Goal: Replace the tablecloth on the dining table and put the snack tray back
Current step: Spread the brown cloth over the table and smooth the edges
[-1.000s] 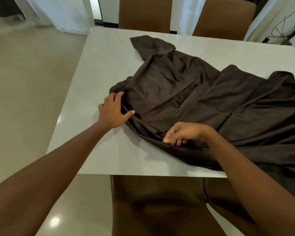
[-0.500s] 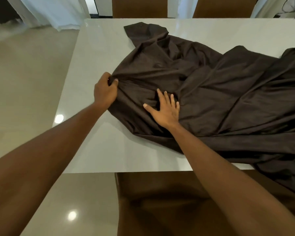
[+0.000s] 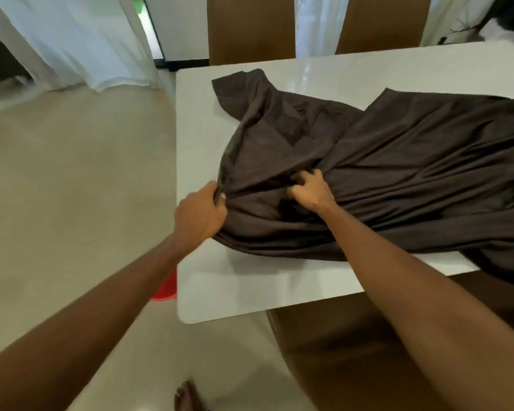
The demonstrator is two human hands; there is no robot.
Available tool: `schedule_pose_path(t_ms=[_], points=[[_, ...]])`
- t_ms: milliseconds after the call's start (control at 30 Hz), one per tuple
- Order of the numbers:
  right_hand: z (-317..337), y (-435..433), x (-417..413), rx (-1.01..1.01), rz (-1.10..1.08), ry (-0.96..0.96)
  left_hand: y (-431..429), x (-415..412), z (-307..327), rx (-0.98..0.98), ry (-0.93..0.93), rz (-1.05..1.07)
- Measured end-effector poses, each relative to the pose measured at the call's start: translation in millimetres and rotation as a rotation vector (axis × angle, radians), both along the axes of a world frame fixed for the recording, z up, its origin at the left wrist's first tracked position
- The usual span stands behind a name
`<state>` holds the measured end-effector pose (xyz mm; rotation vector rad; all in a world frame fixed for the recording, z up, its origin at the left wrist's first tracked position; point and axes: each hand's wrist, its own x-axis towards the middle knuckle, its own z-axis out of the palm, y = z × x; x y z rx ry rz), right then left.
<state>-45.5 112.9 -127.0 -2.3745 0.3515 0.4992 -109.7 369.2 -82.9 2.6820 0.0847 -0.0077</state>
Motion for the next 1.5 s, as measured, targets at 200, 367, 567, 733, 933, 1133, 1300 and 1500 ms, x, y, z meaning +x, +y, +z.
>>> schedule_pose_path(t_ms=[200,367,567,733,933,1133,1300,1500], points=[[10.8,95.8,-9.0,-0.042,-0.497,-0.326,55.7,-41.1,-3.3,-0.486,0.811,-0.328],[14.5,158.4,-7.1,-0.128,-0.443,-0.436,105.5,-12.1,13.6,-0.338,0.745,-0.488],[15.2,171.7,22.5,-0.279,-0.114,0.010,132.8,54.1,1.8,-0.395,0.513,-0.394],[0.9,169.3,58.4,-0.449,0.001,-0.036,130.7,132.2,-26.9,-0.159,0.385,-0.496],[-1.4,151.1,118.9,-0.402,-0.225,-0.269,112.2,240.1,-39.4,0.160,0.018,-0.585],[-11.8,142.6,148.5,-0.102,-0.432,-0.219,100.9,337.1,-22.7,0.485,-0.167,-0.948],[-15.5,145.3,157.4,-0.004,-0.466,-0.139,82.3,386.5,-7.9,0.505,-0.246,-1.224],[3.2,148.5,172.9,0.222,-0.554,-0.071,63.3,409.7,1.0,0.255,-0.269,-1.658]])
